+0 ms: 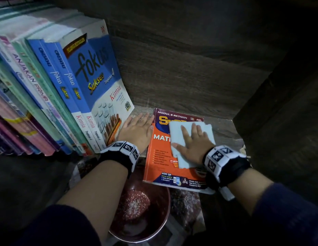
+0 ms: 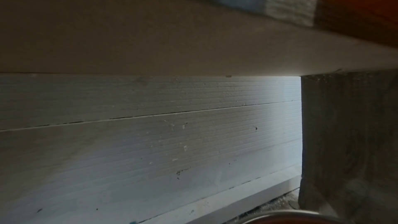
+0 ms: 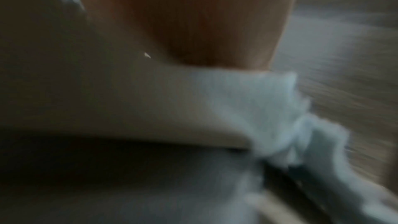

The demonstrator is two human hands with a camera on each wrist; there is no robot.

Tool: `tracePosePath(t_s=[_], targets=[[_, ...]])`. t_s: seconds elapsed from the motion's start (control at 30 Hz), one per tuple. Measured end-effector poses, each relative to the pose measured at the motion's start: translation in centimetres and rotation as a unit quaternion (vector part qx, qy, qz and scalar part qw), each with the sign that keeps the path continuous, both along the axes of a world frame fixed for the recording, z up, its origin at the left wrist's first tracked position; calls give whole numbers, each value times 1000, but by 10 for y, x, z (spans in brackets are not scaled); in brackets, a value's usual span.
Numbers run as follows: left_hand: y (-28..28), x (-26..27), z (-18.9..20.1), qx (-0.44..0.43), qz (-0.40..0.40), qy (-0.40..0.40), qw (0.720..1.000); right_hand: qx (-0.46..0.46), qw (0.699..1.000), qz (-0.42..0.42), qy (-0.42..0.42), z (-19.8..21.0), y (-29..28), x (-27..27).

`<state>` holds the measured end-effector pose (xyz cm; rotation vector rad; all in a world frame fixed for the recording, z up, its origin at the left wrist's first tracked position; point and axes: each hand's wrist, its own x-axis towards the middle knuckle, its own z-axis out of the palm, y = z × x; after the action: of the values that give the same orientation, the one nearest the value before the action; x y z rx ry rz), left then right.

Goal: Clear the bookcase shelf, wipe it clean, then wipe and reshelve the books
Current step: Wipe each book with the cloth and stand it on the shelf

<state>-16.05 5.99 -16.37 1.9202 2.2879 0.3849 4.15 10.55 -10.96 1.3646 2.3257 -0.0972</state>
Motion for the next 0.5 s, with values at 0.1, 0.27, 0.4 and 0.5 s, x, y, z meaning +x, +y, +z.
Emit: tracePosePath(t_s=[0.1, 0.27, 0.4, 0.5], targets=[[1, 0, -1, 2, 1, 4, 1000, -33, 997, 63, 21, 4, -43, 1], [1, -1, -1, -1, 3, 9, 1000, -3, 993, 102, 59, -8, -88, 22], [1, 0, 0, -2, 3, 16, 1000, -26, 990, 134, 35, 2, -73, 56], [1, 1, 1, -2, 7, 16, 1000, -16, 998, 31, 52, 12, -45, 79]])
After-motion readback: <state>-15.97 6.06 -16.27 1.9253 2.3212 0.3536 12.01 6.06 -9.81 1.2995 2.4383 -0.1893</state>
